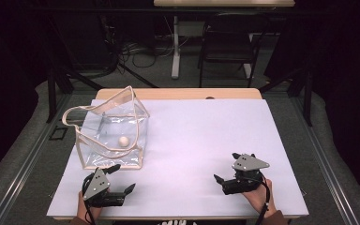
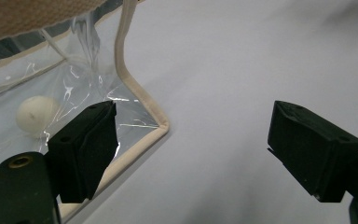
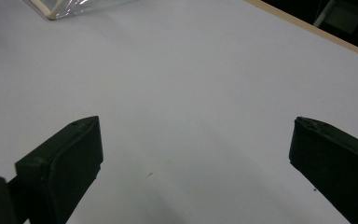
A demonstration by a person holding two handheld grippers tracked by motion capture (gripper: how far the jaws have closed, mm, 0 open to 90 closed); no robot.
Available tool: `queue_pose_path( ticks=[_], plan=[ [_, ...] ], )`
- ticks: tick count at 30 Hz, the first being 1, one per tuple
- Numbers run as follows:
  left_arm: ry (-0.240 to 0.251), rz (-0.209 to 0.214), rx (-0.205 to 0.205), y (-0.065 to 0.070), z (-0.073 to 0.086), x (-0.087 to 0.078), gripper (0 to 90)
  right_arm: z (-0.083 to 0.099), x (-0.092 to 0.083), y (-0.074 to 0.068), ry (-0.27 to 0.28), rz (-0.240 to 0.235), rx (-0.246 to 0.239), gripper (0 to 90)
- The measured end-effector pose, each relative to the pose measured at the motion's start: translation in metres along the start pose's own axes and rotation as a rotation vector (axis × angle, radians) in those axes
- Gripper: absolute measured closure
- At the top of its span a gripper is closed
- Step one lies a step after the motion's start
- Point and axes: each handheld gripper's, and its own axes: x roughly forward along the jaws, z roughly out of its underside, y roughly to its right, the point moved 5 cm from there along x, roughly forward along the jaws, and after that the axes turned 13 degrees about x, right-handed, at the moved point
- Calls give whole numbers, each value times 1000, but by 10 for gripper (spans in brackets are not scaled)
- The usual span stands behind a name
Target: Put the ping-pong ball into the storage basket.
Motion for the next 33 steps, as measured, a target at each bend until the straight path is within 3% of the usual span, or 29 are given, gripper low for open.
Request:
queue_pose_path(
  ticks=[15,33],
  plan=[
    [-1,-1,0,0,0,0,160,22,-13,3,29,21,-2,22],
    [-7,0,3,0,0,1,160,40,-24,6,58,29,-41,22]
  ],
)
